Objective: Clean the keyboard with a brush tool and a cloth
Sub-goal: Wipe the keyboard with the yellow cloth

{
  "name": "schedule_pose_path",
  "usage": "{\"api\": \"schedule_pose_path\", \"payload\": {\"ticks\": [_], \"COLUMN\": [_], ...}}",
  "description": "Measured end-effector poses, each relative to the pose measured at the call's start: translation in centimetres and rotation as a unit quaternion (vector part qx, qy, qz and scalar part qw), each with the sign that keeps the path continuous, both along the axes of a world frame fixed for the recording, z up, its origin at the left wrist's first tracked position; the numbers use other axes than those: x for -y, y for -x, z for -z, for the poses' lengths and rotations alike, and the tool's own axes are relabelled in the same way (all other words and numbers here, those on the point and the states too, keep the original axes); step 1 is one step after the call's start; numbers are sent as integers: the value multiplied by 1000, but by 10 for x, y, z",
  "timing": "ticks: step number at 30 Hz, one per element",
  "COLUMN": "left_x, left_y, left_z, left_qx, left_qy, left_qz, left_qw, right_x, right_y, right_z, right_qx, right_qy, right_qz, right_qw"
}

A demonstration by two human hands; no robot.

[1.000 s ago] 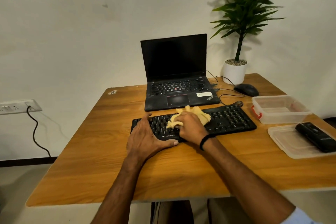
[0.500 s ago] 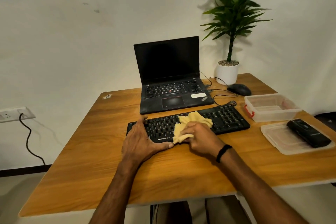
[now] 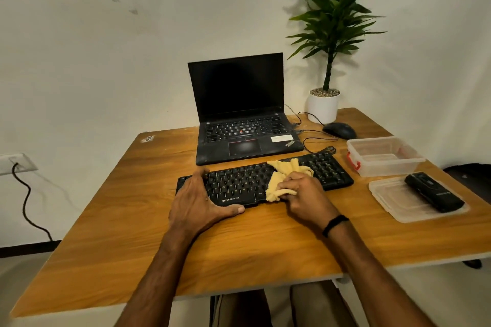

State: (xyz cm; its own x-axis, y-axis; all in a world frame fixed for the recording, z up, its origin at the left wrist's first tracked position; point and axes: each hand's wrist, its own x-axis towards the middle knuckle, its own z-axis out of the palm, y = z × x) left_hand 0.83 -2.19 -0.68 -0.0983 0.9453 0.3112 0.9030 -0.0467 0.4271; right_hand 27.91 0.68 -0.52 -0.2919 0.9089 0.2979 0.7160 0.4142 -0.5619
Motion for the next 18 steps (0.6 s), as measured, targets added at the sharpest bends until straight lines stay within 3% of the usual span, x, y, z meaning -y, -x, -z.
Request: {"api": "schedule_pose_path", "payload": {"ticks": [6,11,15,18], "left_x": [2,1,1,0], "left_y": [-1,3,3,1], "left_z": [-1,-1,2,4], "left_qx": [-1,1,-7,-18], "left_qy": [2,0,-5,-14], "left_qz": [7,-2,3,-2], "left_qw": [1000,1000,1000,1000], "right_x": [6,1,-2,-9], "right_y": [34,-28,-27,-20], "right_z": [1,-3,-8,-14], "right_qx": [7,40,-159,-367], "right_qy": [-7,-6,17,65], "right_qz": [-73,14,121,222], "right_qw": [997,999,980,901]}}
